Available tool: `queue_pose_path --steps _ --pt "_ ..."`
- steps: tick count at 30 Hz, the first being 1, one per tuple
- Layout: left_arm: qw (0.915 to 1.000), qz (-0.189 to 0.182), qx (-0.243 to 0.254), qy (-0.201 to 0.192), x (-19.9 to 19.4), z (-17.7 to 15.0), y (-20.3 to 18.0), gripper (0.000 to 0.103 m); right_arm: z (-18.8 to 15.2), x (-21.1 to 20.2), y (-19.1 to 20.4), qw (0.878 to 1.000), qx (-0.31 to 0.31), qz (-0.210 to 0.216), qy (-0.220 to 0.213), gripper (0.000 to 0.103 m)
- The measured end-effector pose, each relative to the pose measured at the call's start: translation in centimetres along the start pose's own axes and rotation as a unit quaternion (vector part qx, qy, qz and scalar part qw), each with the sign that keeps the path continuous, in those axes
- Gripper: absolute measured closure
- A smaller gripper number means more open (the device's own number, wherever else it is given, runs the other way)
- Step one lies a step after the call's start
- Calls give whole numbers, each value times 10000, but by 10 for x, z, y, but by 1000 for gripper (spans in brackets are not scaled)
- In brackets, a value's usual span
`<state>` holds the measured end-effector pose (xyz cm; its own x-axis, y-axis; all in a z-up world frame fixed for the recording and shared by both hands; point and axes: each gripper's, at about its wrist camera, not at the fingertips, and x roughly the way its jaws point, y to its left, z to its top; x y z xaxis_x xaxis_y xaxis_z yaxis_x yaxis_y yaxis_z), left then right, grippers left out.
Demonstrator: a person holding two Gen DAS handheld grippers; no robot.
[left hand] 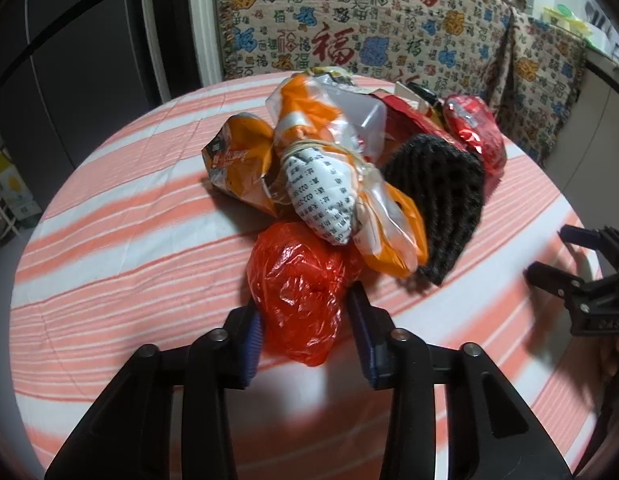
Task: Collect trash
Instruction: 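Grasp the red plastic bag with the left tool while the right tool grasps the red snack wrapper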
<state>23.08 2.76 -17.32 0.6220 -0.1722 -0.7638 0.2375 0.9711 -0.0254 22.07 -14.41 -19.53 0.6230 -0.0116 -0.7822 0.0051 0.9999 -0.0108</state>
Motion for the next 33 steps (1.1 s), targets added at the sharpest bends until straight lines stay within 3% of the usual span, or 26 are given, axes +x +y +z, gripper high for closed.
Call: queue_pose_path --steps 6,8,14,18,21,24,28,33 --pt "9996 40 -272 55 -18 -16 4 69 1 -4 -3 9999 64 94 -96 2" --pt "9990 -1 -426 92 -26 -27 9 69 3 -12 -4 9989 69 302 -346 18" --pt "9977 48 -658 145 -39 -44 9 69 53 -7 12 9912 -56 1153 -646 41" --pt "9968 86 -771 183 -49 -54 9 69 88 13 40 9852 -457 1585 -468 58" --pt "9949 -40 -989 188 -54 -61 14 69 101 24 58 9832 -678 1661 -328 58" --pt "9939 -107 -1080 186 -58 -65 16 69 108 37 66 9850 -734 1563 -36 79" --pt "9927 -192 -1181 143 -66 -68 17 69 103 22 53 9849 -568 1632 -51 82" --pt "9910 -320 -1296 102 -69 -73 12 69 71 -23 27 9861 -401 1605 -139 82"
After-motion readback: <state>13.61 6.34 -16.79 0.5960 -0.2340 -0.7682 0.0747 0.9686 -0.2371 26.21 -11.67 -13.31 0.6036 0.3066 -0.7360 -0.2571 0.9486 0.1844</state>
